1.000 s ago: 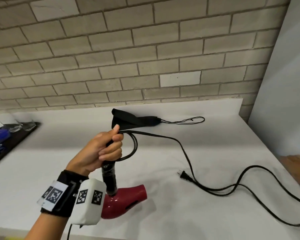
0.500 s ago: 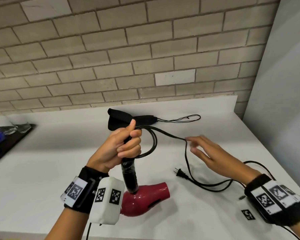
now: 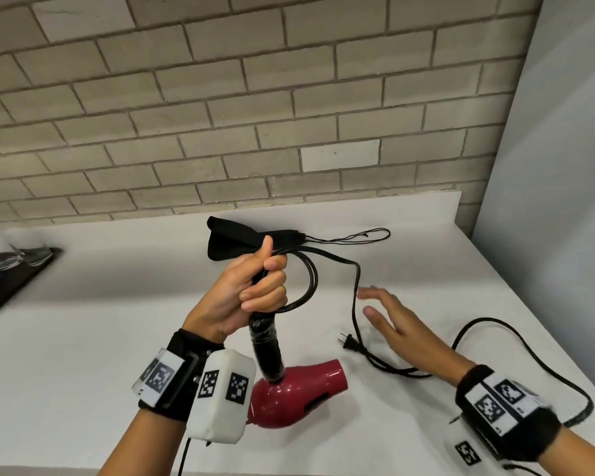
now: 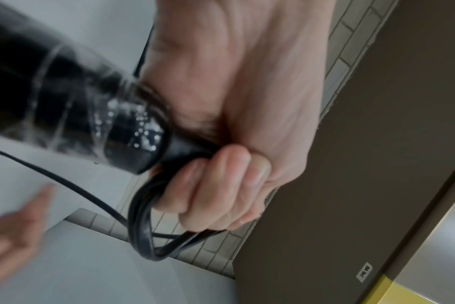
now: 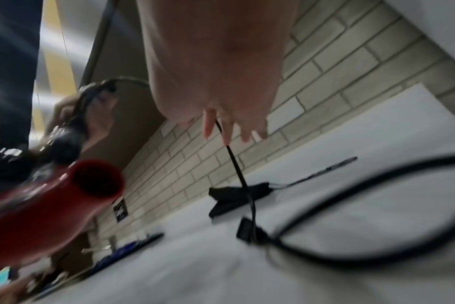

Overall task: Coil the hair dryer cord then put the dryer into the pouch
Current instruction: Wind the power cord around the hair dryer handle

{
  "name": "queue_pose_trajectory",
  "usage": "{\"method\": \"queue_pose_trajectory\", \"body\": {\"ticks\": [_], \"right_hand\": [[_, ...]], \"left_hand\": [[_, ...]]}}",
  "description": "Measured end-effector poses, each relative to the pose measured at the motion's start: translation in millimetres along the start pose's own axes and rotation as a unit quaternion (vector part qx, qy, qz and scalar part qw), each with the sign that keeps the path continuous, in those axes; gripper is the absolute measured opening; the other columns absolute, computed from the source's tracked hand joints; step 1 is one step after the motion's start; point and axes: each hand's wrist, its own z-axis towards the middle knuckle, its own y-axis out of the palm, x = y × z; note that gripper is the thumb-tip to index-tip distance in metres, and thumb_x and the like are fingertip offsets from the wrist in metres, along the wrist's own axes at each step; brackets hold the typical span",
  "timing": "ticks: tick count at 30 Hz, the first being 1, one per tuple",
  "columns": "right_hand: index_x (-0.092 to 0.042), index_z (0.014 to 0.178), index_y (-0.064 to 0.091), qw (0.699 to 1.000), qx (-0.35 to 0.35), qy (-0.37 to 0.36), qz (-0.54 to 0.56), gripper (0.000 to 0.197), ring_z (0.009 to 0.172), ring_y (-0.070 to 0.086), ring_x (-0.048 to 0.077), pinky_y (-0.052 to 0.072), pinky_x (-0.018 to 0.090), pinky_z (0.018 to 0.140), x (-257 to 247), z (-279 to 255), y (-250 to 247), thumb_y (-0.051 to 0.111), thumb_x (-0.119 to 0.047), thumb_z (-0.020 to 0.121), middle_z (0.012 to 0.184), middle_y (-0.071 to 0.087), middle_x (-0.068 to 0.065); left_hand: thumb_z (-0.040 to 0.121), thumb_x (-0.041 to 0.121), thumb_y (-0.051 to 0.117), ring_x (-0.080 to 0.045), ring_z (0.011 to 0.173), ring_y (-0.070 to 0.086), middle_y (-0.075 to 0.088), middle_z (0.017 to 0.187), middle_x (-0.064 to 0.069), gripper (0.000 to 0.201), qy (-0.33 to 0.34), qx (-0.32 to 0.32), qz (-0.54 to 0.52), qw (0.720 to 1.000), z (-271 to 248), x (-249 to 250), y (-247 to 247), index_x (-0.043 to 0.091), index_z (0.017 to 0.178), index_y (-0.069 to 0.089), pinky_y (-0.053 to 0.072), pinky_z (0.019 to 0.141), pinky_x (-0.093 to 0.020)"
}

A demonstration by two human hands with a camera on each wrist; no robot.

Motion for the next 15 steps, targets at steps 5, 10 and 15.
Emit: {"method": "queue_pose_trajectory", "body": {"ticks": [5,10,15], "right_hand": [[-0.042,0.115,0.026,0.993,0.072,0.001,0.098,0.046,0.119,0.046,-0.001,0.038,0.026,0.105,10,-26,29,0.053,-0.059,0.082,0.119,0.045,-0.016],[-0.040,0.142,0.019,0.992,0.124,0.014,0.027,0.068,0.131,0.021,-0.008,0.025,0.019,0.106,7,9,-5,0.056,-0.045,0.086,0.139,0.020,-0.015],[-0.038,0.098,0.038,0.997,0.046,-0.003,0.068,0.004,0.115,0.054,0.003,0.041,0.030,0.098,2,-5,11,0.035,-0.037,0.097,0.115,0.064,-0.011]], "left_hand": [[0.097,0.041,0.038,-0.004,0.028,0.025,0.022,0.039,0.008,0.039,-0.007,-0.003,0.008,1.000,5,0,7,0.016,0.070,0.049,0.016,0.039,-0.020],[0.099,0.038,0.028,-0.005,0.030,0.021,0.021,0.040,0.008,0.041,-0.031,-0.026,0.010,0.999,11,-7,13,0.015,0.071,0.048,0.015,0.040,-0.021],[0.098,0.039,0.031,0.000,0.028,0.028,0.027,0.036,0.010,0.041,-0.009,-0.003,0.027,1.000,19,-6,17,0.016,0.069,0.048,0.015,0.040,-0.020]]}}
